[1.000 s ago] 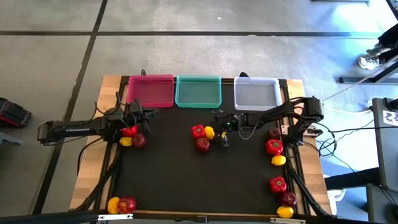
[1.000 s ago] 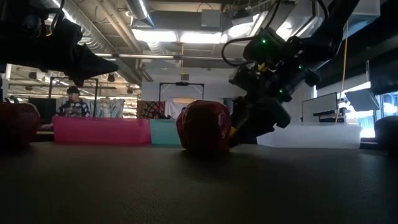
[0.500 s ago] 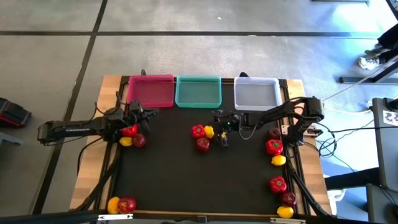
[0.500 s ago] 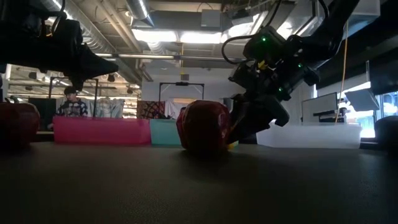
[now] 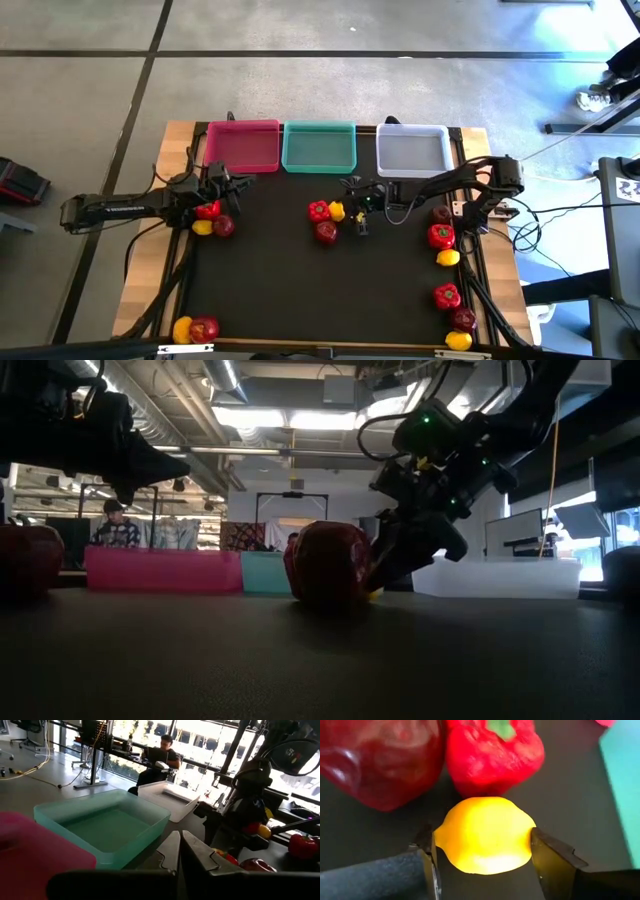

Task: Sort produce into baskets
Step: Put the lemon into the white bin

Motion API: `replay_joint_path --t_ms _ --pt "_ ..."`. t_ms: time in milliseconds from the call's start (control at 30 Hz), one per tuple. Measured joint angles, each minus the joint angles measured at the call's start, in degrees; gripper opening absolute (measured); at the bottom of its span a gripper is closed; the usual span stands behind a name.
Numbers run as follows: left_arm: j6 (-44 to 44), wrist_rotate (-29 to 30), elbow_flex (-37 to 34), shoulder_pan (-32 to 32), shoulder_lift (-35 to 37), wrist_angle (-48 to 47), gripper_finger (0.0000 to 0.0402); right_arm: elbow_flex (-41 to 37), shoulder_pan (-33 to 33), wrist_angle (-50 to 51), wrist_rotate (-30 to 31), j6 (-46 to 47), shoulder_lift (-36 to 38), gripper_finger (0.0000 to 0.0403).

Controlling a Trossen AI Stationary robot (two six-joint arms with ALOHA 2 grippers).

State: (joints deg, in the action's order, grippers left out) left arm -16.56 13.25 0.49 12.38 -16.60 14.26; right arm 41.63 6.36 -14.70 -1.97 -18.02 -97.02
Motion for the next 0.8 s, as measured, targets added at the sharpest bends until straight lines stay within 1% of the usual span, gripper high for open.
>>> replay_joint_path --t_ms 100,267,367,567,633,800 --pt "-0.04 0.01 0.00 0.00 0.00 -0.22 0.0011 -0.04 0.09 1.44 1.02 -0.14 3.07 0.0190" --pt "0.20 0.01 0.00 0.00 0.00 -0.26 0.0011 0.00 0.33 8.17 7.34 -1.53 9.47 0.0189" --pt "0.20 0.01 0.00 0.08 0.00 -0.14 0.0011 0.06 1.80 12.04 9.46 -1.89 13.61 0.0189" --pt "0.17 0.03 0.00 0.09 0.00 0.68 0.0011 0.06 7.91 17.94 10.11 -1.83 21.34 0.0189" --pt "0.15 0.08 0.00 0.09 -0.09 0.99 0.0011 0.06 10.75 20.04 10.11 -1.84 23.70 0.0189" --pt "0.33 0.05 0.04 0.07 0.04 1.87 0.0011 0.06 19.03 20.93 10.13 -1.77 27.55 0.0189"
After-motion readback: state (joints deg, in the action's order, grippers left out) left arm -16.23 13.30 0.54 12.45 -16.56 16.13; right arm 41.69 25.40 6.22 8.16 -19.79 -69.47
